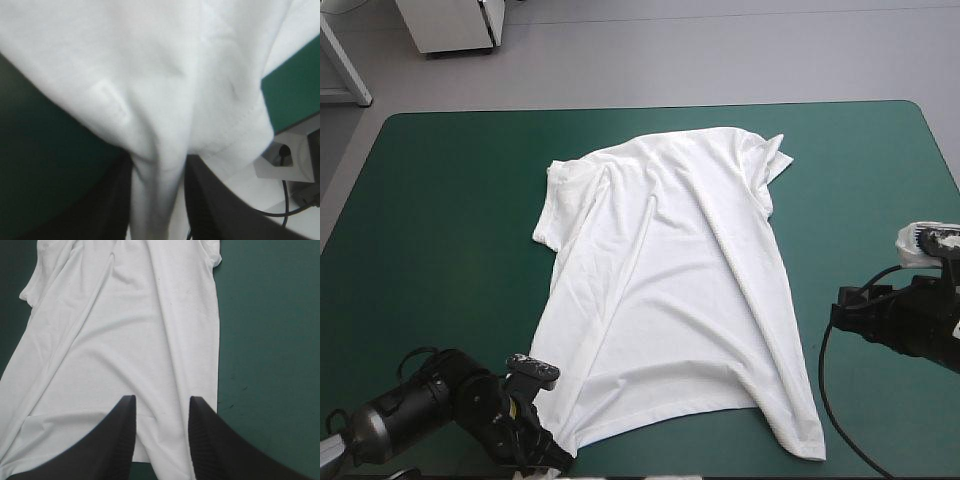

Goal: Fold the cloth

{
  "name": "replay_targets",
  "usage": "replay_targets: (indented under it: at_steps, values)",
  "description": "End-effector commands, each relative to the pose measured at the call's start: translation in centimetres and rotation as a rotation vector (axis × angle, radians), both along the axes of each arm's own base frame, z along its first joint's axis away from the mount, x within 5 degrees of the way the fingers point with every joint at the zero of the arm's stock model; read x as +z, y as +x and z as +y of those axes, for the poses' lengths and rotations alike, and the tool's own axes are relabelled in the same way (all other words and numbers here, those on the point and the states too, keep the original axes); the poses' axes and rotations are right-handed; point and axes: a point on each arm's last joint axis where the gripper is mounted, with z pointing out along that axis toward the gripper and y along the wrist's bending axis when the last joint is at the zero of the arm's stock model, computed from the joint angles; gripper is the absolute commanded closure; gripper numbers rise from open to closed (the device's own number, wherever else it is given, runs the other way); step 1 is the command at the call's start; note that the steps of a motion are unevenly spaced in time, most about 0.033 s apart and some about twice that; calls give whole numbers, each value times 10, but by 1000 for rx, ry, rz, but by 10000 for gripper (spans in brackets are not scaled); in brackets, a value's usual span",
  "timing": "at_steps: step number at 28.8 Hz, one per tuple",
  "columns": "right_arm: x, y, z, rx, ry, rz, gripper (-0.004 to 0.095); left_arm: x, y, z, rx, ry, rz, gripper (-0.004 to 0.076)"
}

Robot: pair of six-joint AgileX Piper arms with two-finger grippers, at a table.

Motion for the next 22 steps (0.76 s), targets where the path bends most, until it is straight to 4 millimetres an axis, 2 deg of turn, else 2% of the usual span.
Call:
replay_targets:
  at_steps: [1,2,5,11,14,18,22]
  values:
    - [7,3,1,0,22,-39,573,-16,2,-11,5,35,40,666]
    - [5,3,1,0,22,-30,572,-18,2,-12,1,41,44,735]
    - [-16,10,0,-6,11,45,564,-19,2,-12,-11,47,32,733]
    - [-84,21,2,11,15,291,400,-15,3,-14,-10,41,39,733]
    - [-111,24,2,31,3,391,382,-11,6,-17,-9,27,27,733]
    - [-135,27,2,51,-13,491,383,-5,10,-21,-10,10,3,733]
    - [-149,27,4,84,-39,544,383,0,13,-24,-12,-2,-14,733]
